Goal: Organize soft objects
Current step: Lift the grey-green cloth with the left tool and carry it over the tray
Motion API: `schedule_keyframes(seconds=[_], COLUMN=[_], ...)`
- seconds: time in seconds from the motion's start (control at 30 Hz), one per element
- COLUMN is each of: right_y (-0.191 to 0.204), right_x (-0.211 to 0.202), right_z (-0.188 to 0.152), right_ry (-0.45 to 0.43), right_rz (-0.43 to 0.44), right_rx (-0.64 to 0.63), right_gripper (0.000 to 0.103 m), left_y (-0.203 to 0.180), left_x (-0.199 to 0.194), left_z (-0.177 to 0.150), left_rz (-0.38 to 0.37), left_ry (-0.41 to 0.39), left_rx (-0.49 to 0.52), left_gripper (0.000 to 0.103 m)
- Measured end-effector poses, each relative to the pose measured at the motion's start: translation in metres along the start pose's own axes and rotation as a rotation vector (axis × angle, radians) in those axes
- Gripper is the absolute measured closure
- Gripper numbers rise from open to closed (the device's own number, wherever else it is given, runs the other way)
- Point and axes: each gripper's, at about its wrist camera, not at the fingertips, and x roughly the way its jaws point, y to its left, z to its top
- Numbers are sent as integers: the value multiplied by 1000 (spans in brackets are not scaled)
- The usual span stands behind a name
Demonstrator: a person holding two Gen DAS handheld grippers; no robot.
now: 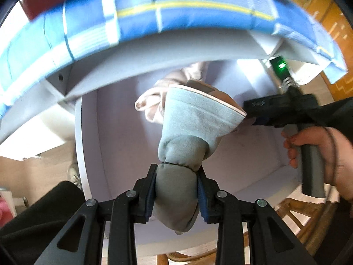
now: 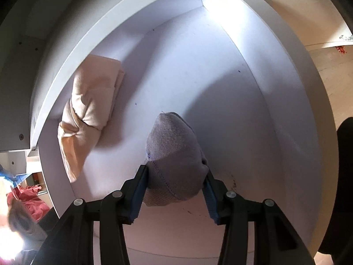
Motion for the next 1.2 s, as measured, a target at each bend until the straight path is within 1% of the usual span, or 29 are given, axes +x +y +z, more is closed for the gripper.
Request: schedule_keyframes(seconds=[0.1,0.3,0.33,0.37,0.5,0.53,0.7,0.77,0.8,0.9,1.0,1.13,1.2], right_y=[-7,-4,-10,-10,-12,-9,-9,-9,-14,-16,-20,-23,-23], right_x=[-4,3,-4,-4,-5,0,-3,-3,-9,-11,-15,-16,-15], right_z=[-6,-9,-8,-9,-7,-5,-4,-4,-4,-4,-4,-3,-2], right_ry=[4,8,9,9,11,11,12,13,13,14,16,18,19], right_rz=[2,9,9,9,14,15,16,17,18,20,23,30,31], right_rx=[-4,-5,-4,-5,2,4,5,7,8,12,16,26,28], right_gripper=[55,55,55,55,54,54,54,54,54,54,54,54,54], left_y=[-7,-15,-16,-16,-14,-13,-4,-3,-2,0,5,11,14], left_x=[-21,-89,-98,-109,-133,-141,-173,-183,-185,-200,-204,-205,-204], left_z=[7,23,25,28,40,43,62,69,75,98,119,148,159], left_rz=[-17,-53,-57,-61,-79,-78,-73,-70,-62,-23,1,21,19], left_ry=[-39,-131,-142,-159,-202,-210,-260,-270,-273,-276,-281,-281,-283], left_rx=[23,49,50,51,42,41,49,55,62,94,106,90,80], left_gripper=[70,70,70,70,70,70,70,70,70,70,70,70,70])
